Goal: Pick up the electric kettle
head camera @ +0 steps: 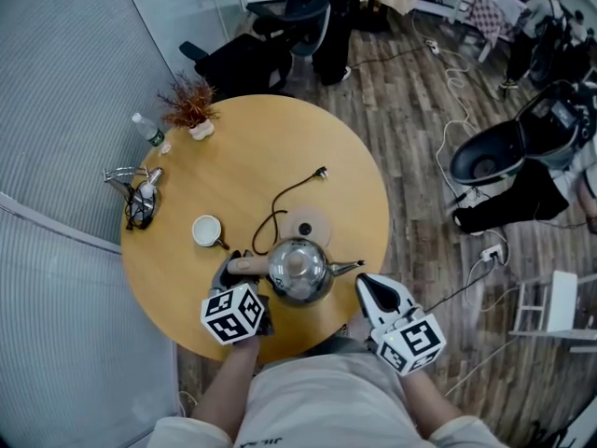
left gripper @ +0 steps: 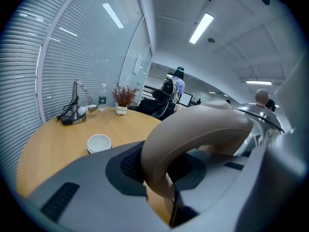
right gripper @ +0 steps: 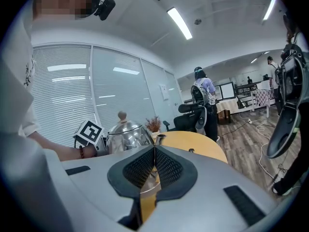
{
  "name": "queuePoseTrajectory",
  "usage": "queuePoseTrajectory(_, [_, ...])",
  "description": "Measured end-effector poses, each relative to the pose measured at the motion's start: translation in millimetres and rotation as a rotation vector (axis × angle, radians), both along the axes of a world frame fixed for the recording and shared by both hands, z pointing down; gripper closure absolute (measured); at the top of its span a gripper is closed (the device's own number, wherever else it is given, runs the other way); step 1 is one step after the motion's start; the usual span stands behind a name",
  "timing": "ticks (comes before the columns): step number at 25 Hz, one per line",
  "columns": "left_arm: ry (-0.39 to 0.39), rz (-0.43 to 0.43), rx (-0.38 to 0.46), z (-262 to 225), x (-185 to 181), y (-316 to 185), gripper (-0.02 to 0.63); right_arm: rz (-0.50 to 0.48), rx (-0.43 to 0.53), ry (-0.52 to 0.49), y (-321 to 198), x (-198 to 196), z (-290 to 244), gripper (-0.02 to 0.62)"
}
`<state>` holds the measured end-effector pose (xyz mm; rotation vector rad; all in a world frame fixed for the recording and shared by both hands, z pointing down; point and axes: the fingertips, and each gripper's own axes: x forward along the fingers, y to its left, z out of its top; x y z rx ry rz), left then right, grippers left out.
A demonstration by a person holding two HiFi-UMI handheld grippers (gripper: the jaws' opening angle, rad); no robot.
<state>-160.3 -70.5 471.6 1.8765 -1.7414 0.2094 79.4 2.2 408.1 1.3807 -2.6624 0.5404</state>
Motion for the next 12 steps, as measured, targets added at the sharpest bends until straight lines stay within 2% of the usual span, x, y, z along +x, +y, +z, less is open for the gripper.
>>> queuePoseTrajectory(12, [-0.004, 0.005, -0.002, 2.0, 0.0, -0.8, 0.515, -0.016, -0.004, 0.008, 3.0, -2.6, 4.2, 0.565])
